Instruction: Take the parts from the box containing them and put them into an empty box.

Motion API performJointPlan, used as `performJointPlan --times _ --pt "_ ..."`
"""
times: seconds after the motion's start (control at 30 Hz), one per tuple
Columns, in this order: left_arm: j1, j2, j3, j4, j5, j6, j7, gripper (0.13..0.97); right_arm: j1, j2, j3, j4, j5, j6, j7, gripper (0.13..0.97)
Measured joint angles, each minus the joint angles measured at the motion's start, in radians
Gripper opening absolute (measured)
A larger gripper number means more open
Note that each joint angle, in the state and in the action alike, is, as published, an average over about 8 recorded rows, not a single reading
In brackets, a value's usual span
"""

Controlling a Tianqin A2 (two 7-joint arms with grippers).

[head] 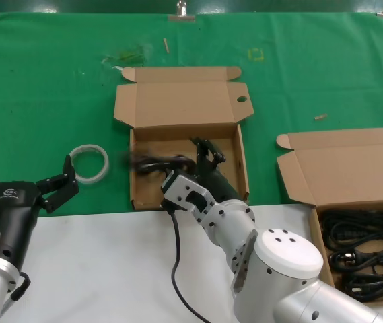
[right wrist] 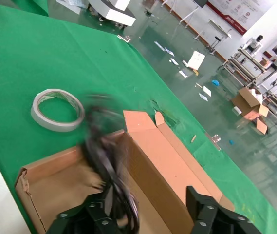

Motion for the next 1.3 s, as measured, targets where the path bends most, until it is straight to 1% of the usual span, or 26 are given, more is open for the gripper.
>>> performJointPlan --times 0.23,0.37,0.63,0.67,0.93,1.07,1.23,1.3 --pt "0.000 0.000 0.000 0.000 0.000 0.000 0.000 0.965 0.000 0.000 0.000 0.000 0.000 0.000 0.000 0.621" --pt "0.000 0.000 0.000 0.000 0.000 0.000 0.000 0.965 0.000 0.000 0.000 0.000 0.000 0.000 0.000 0.621" --pt "0.000 0.000 0.000 0.000 0.000 0.000 0.000 0.965 0.000 0.000 0.000 0.000 0.000 0.000 0.000 0.801" --pt "0.000 0.000 0.000 0.000 0.000 0.000 0.000 0.965 0.000 0.000 0.000 0.000 0.000 0.000 0.000 0.801" --pt "0.000 0.000 0.000 0.000 0.000 0.000 0.000 0.965 -0.004 0.000 0.006 0.002 -0.005 -0.004 0.007 0.916" --pt "0.000 0.000 0.000 0.000 0.000 0.000 0.000 0.965 -0.018 0.000 0.028 0.011 -0.024 -0.017 0.035 0.934" --pt "0.000 0.000 0.000 0.000 0.000 0.000 0.000 0.965 -0.048 0.000 0.077 0.028 -0.063 -0.045 0.096 0.964" --pt "0.000 0.000 0.000 0.000 0.000 0.000 0.000 0.965 -0.063 0.000 0.100 0.037 -0.083 -0.058 0.125 0.964"
